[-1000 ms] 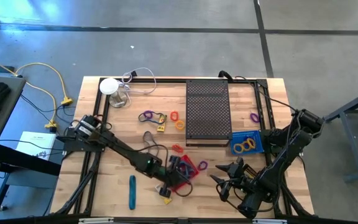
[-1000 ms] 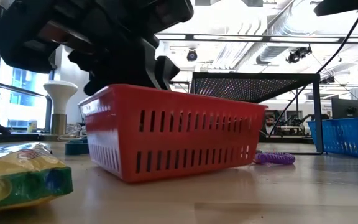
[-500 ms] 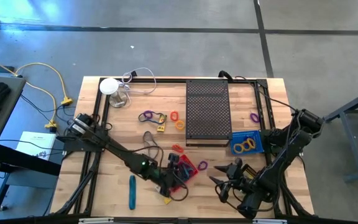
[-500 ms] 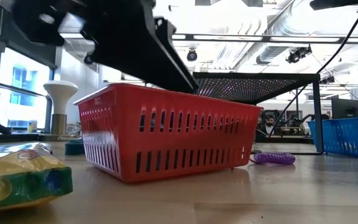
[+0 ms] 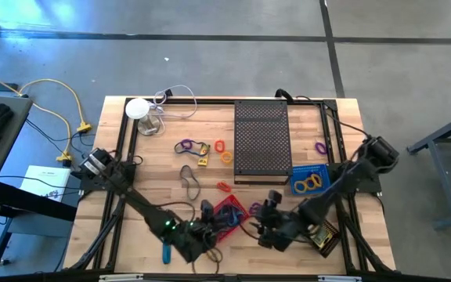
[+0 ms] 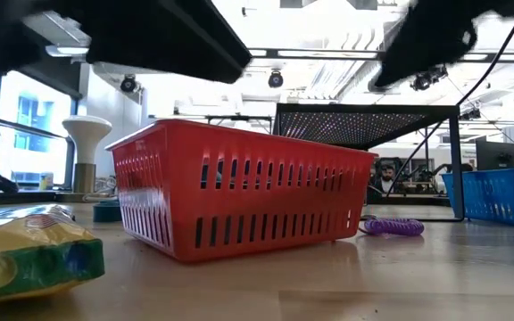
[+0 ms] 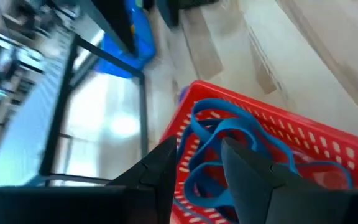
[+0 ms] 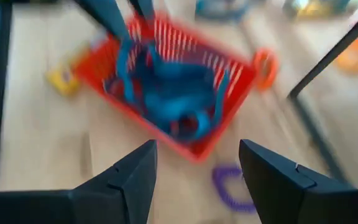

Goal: Pick & Place Office Desk Supplies
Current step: Put the purple spring keychain into the blue basket

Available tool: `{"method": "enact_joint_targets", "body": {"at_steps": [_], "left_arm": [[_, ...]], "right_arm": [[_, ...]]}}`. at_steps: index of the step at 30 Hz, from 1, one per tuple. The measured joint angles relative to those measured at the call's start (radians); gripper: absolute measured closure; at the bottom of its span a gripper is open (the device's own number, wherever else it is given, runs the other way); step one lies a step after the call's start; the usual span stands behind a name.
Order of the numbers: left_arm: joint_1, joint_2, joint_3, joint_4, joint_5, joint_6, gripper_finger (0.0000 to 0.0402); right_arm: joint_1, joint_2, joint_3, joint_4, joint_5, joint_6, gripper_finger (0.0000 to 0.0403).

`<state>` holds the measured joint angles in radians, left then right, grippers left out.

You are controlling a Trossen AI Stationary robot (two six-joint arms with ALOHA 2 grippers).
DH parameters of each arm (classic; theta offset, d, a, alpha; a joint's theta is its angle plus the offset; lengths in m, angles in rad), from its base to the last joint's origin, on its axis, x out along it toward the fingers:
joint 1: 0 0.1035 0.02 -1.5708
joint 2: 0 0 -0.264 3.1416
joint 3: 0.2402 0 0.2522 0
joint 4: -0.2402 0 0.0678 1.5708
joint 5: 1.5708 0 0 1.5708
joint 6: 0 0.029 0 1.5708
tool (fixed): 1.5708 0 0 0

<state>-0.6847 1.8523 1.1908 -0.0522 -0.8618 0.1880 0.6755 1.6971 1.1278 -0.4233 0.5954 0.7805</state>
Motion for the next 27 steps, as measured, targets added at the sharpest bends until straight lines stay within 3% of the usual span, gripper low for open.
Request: {"method": "enact_joint_targets", "body": {"at_steps": [5,19,27], "left_arm": [[-0.048,0.0,0.0,0.0,-0.035,-0.046,0.0281],[-0.066,0.0,0.0,0.0,-0.024,-0.136,0.0281],[-0.043,-0.001,0.0,0.0,0.03,-0.166,0.0281]], "right_arm": [[-0.031,0.044,0.0,-0.05,-0.131,0.008,0.0188],[-0.077,0.186,0.0,-0.133,-0.142,-0.12,0.0188],[-0.132,0.224,0.004,-0.123,-0.256,-0.104,0.0188]]}}
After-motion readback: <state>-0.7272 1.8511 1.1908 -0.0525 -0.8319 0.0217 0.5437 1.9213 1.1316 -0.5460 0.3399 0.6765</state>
